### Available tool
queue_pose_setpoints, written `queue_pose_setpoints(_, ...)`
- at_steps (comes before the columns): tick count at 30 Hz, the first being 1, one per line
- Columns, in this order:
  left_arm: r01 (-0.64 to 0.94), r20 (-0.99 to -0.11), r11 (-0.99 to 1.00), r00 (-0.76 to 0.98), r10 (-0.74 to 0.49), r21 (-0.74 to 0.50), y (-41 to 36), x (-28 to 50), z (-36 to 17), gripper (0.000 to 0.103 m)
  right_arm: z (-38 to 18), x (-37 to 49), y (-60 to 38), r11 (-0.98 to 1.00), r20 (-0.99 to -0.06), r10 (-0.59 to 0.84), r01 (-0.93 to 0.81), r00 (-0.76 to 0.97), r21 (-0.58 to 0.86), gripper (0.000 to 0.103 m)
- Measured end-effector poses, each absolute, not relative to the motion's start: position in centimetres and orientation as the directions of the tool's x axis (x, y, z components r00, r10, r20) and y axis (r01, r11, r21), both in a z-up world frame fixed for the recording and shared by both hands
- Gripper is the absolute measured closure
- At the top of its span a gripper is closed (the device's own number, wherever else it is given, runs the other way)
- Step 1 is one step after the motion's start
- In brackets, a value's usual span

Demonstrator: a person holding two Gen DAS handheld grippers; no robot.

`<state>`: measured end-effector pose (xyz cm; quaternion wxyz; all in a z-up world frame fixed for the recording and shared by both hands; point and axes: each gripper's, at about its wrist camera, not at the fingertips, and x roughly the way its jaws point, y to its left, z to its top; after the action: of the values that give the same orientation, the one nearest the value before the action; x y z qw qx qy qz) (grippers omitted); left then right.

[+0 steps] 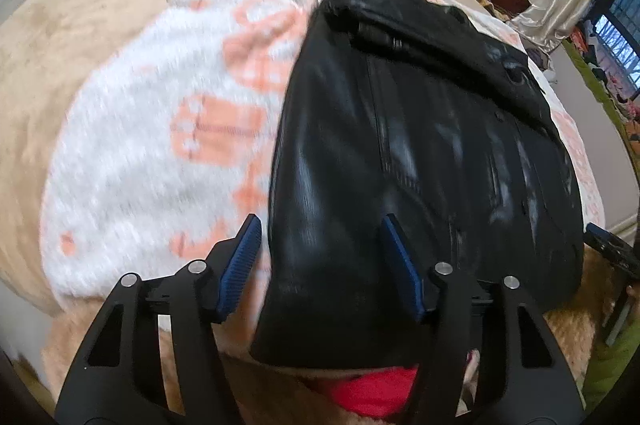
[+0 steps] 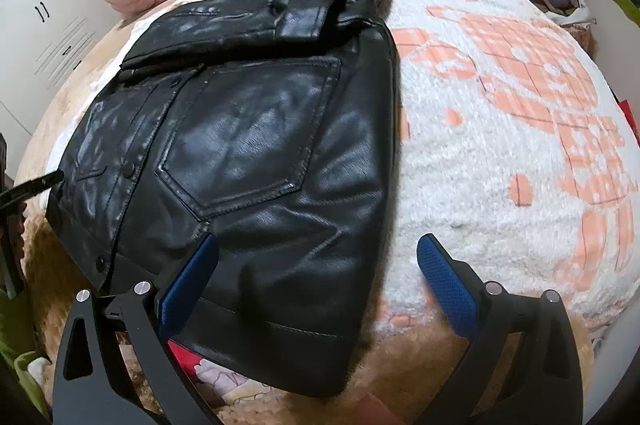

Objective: Fold large clothes

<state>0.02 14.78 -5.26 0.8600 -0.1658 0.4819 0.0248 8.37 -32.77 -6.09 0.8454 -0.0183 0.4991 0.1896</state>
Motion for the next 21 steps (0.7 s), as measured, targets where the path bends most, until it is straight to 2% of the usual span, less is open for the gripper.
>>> queue_pose_setpoints(7, -0.212, -0.840, 0.926, 0.518, -0.164, -0.312, 14.7, -0.4, -6.6, 0.051, -7.4, 8.3, -32.6, 0.917, -0.883, 0.307, -0.358, 0.356, 0.174, 0.004)
queue_pose_setpoints(10, -0.225, -0.840, 0.922, 0.518, -0.161, -0.316, 15.1, -0.6, -6.7, 0.065, -8.1, 8.3, -32.3, 0.907, -0.899, 0.310, -0.379, 0.310, 0.182, 0.004)
queue_pose_setpoints(12, -0.225, -0.837, 0.923, 0.524, -0.157, -0.314, 15.2, -0.9, -6.4, 0.082, -8.5, 8.2, -32.2, 0.902, -0.905, 0.308, -0.392, 0.293, 0.180, 0.004)
queue_pose_setpoints(13, -0.218, -0.834, 0.925, 0.530, -0.156, -0.312, 15.2, -1.2, -6.2, 0.084, -8.5, 8.0, -32.2, 0.897, -0.904, 0.318, -0.399, 0.287, 0.189, 0.005)
queue_pose_setpoints(14, -0.211, -0.830, 0.928, 0.537, -0.153, -0.308, 15.0, -1.3, -5.9, 0.089, -8.5, 7.9, -32.1, 0.888, -0.899, 0.336, -0.411, 0.279, 0.204, 0.021)
queue_pose_setpoints(16, -0.190, -0.822, 0.939, 0.552, -0.141, -0.288, 14.6, -1.7, -5.3, 0.093, -8.2, 7.3, -32.1, 0.871, -0.888, 0.363, -0.442, 0.282, 0.215, 0.033)
queue_pose_setpoints(19, -0.180, -0.809, 0.938, 0.570, -0.147, -0.297, 14.4, -2.2, -4.7, 0.096, -7.6, 6.7, -32.5, 0.863, -0.875, 0.373, -0.463, 0.309, 0.204, 0.063)
queue_pose_setpoints(20, -0.179, -0.806, 0.936, 0.572, -0.151, -0.302, 14.4, -2.2, -4.5, 0.096, -7.3, 6.6, -33.0, 0.865, -0.868, 0.378, -0.457, 0.322, 0.207, 0.079)
queue_pose_setpoints(21, -0.177, -0.804, 0.935, 0.574, -0.156, -0.308, 14.5, -2.2, -4.3, 0.096, -7.0, 6.6, -33.6, 0.866, -0.858, 0.392, -0.448, 0.332, 0.222, 0.086)
